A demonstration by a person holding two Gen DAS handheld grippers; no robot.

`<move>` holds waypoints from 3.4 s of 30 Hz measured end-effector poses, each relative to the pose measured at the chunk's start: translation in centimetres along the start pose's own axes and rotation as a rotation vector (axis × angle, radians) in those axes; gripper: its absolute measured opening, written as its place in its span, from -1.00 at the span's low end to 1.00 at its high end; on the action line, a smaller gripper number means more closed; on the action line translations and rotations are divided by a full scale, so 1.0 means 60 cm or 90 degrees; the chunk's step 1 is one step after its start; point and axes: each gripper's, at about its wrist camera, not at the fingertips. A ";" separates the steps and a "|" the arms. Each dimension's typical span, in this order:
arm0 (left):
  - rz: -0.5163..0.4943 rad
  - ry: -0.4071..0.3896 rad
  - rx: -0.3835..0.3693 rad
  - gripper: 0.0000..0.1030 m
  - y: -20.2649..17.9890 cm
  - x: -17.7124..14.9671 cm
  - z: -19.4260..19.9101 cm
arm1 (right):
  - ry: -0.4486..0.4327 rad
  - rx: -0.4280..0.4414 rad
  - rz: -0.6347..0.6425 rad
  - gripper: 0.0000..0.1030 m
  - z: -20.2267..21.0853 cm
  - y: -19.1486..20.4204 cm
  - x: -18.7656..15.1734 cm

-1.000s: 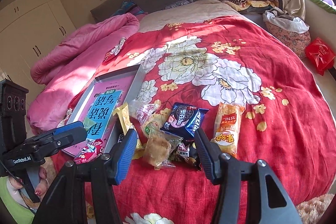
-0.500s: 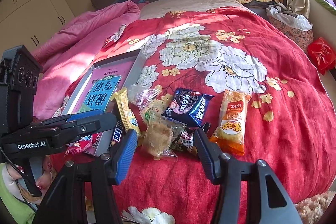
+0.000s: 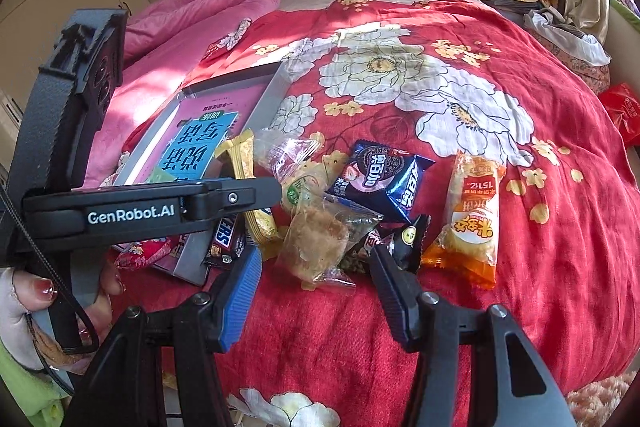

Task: Organize snacks
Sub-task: 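Move right tool to the clear pastry bag while left tool moves to the yellow wrapper, then close right tool on the clear pastry bag while left tool grasps the yellow wrapper, then lift the clear pastry bag with right tool while left tool lifts the yellow wrapper, then carry the pastry bag over the pink tray with right tool while left tool carries the yellow wrapper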

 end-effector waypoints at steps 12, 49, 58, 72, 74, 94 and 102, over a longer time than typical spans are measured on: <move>0.012 0.017 -0.010 -0.40 0.009 -0.003 -0.024 | 0.025 0.000 0.002 0.04 -0.048 0.010 -0.010; 0.049 -0.056 -0.101 -0.81 0.034 0.008 0.044 | -0.037 0.030 -0.033 -0.21 -0.027 -0.011 0.012; 0.054 -0.098 -0.104 -0.81 0.050 0.016 0.093 | -0.063 0.038 -0.024 -0.21 -0.012 -0.003 0.019; 0.074 -0.146 -0.075 -0.81 0.096 0.023 0.156 | -0.101 0.053 0.019 -0.21 0.009 0.025 0.026; 0.081 -0.153 -0.068 -0.81 0.106 0.023 0.164 | -0.102 0.057 0.025 -0.21 0.010 0.031 0.026; 0.102 -0.190 -0.022 -0.81 0.154 0.017 0.214 | -0.132 0.090 0.059 -0.21 0.034 0.074 0.029; 0.109 -0.188 -0.002 -0.81 0.174 0.007 0.228 | -0.124 0.109 0.080 -0.21 0.028 0.100 0.030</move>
Point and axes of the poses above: each gripper's, at about its wrist camera, not at the fingertips, and z roughly against the way its jaws point, y to its left, x to its top, and after that the axes turned 11 degrees about -y, right-handed
